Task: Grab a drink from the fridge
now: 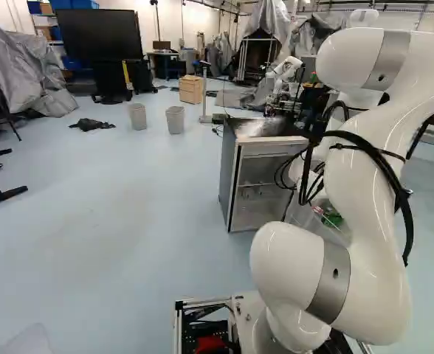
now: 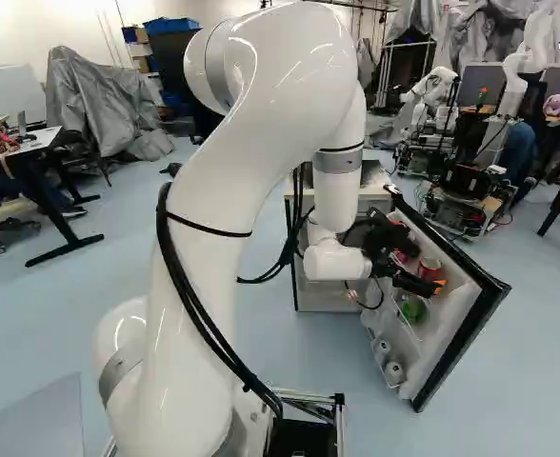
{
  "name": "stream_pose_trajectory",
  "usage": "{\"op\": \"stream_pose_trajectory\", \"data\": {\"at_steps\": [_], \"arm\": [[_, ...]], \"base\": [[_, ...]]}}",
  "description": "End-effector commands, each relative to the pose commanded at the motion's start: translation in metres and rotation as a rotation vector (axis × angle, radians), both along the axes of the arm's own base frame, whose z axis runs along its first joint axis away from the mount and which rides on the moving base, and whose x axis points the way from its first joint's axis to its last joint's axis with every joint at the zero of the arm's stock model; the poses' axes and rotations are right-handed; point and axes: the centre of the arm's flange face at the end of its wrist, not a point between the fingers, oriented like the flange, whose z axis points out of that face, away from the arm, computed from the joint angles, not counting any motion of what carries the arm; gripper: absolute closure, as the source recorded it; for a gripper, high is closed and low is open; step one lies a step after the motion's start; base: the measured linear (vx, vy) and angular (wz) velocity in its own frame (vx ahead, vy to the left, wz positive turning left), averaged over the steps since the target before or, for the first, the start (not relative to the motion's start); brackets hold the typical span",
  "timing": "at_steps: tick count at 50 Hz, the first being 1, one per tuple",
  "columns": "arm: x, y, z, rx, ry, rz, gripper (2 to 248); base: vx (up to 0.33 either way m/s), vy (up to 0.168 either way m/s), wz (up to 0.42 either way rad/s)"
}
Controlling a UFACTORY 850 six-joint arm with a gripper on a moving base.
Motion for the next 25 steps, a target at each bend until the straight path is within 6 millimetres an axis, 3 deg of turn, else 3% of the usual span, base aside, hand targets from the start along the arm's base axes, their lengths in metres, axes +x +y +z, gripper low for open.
{"op": "stream_pose_trajectory", "data": {"at_steps": [25], "arm": [[0.0013, -0.0007, -0.003, 0.027, 0.009, -0.003, 3]], "base": [[0.0, 0.0, 0.0]]}}
